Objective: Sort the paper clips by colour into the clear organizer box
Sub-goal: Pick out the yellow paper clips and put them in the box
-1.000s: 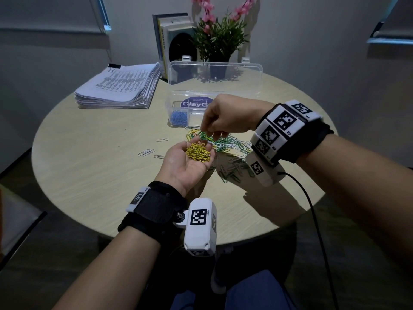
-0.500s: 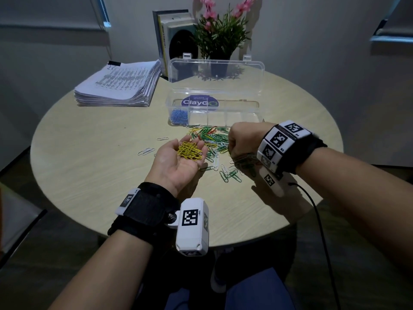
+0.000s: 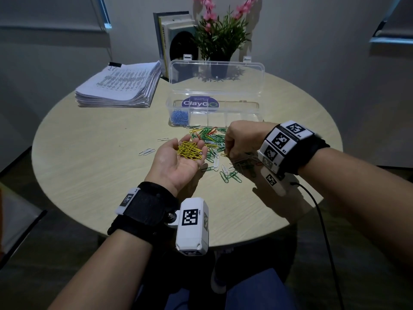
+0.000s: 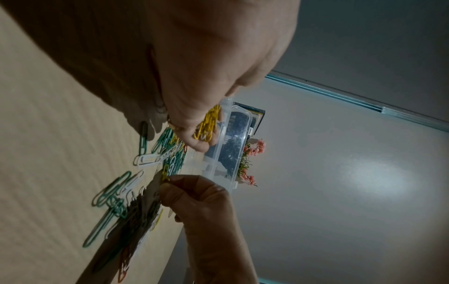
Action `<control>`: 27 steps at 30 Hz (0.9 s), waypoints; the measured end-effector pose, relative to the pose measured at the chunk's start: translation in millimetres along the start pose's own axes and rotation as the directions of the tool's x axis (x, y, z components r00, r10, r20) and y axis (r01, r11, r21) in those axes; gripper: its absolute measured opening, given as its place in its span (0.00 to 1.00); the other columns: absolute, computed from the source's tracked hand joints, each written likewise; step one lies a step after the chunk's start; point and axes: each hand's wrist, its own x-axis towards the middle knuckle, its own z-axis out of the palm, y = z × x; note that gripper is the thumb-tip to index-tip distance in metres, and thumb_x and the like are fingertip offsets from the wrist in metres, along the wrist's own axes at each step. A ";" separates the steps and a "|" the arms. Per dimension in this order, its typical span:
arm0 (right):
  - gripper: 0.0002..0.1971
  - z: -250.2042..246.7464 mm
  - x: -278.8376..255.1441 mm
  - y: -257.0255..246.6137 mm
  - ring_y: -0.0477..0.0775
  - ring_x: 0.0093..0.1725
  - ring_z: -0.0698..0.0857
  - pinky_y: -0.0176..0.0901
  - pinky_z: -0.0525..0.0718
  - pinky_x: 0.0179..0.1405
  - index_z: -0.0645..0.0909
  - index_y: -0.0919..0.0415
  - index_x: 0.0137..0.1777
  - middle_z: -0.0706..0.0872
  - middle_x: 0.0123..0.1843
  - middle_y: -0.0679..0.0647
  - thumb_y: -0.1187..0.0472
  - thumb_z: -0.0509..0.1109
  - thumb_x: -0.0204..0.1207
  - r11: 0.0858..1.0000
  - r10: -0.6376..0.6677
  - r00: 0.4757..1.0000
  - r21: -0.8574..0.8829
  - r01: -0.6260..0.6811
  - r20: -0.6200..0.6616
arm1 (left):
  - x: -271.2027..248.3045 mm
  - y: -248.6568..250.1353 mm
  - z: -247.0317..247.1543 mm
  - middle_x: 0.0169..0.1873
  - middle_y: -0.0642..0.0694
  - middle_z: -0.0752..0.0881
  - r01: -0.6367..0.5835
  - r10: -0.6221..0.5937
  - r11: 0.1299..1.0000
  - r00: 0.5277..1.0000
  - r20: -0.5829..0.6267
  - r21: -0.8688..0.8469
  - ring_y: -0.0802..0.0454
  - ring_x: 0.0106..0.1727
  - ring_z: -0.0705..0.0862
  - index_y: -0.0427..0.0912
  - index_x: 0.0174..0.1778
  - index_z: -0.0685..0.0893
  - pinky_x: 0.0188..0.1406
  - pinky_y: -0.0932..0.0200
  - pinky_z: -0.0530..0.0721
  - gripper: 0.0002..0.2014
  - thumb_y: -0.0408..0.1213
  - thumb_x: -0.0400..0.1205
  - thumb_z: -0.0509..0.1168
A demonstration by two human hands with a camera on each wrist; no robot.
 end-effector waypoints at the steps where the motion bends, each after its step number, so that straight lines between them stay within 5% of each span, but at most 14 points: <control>1: 0.09 -1.1 0.1 0.2 0.52 0.45 0.85 0.46 0.85 0.48 0.90 0.59 0.49 0.89 0.45 0.52 0.65 0.76 0.69 1.000 0.001 1.000 0.005 -0.001 -0.005 | 0.0 -0.1 0.0 0.39 0.37 0.81 0.004 -0.004 1.000 1.000 0.001 -0.002 0.44 0.41 0.81 0.36 0.44 0.79 0.47 0.49 0.81 0.19 0.40 0.88 0.47; 11: 0.09 -18.1 -3.9 -10.4 0.49 0.35 0.79 0.37 0.73 0.30 0.83 0.59 0.41 0.81 0.32 0.49 0.56 0.68 0.79 0.993 -0.057 0.996 0.096 0.063 -0.064 | 3.0 -2.1 0.6 0.41 0.38 0.82 0.004 -0.003 1.000 1.000 -0.026 0.030 0.45 0.43 0.82 0.36 0.44 0.80 0.47 0.48 0.81 0.18 0.41 0.88 0.48; 16: 0.12 -33.7 -3.8 -34.5 0.43 0.27 0.81 0.29 0.75 0.23 0.85 0.62 0.43 0.88 0.34 0.51 0.52 0.71 0.78 0.955 -0.163 0.984 0.239 0.177 -0.078 | 7.1 -10.9 8.0 0.40 0.37 0.82 0.031 -0.031 0.997 0.999 0.005 0.064 0.46 0.41 0.80 0.35 0.44 0.79 0.52 0.51 0.78 0.17 0.39 0.87 0.48; 18: 0.14 -35.1 0.1 -41.5 0.46 0.30 0.85 0.32 0.79 0.24 0.87 0.63 0.43 0.90 0.35 0.53 0.50 0.72 0.77 0.955 -0.173 0.980 0.227 0.191 -0.095 | 8.6 -12.4 10.2 0.41 0.37 0.83 0.034 -0.036 0.997 0.999 0.022 0.069 0.46 0.42 0.81 0.35 0.44 0.79 0.57 0.52 0.77 0.16 0.38 0.87 0.49; 23: 0.11 -31.2 11.3 -32.2 0.47 0.27 0.83 0.35 0.82 0.26 0.89 0.66 0.45 0.91 0.36 0.57 0.60 0.68 0.80 0.989 -0.054 0.984 0.128 0.076 -0.167 | 15.0 1.0 6.8 0.39 0.38 0.81 -0.006 0.006 1.000 1.000 0.003 0.018 0.46 0.41 0.80 0.38 0.44 0.78 0.47 0.50 0.80 0.17 0.39 0.89 0.47; 27: 0.09 -17.2 19.4 -27.8 0.50 0.37 0.82 0.43 0.84 0.44 0.89 0.61 0.53 0.89 0.45 0.55 0.66 0.70 0.76 1.000 -0.022 0.995 -0.010 0.021 -0.098 | 17.4 14.2 5.7 0.39 0.39 0.80 -0.049 0.049 0.999 0.999 -0.002 0.007 0.45 0.42 0.80 0.38 0.45 0.78 0.50 0.49 0.79 0.14 0.36 0.88 0.49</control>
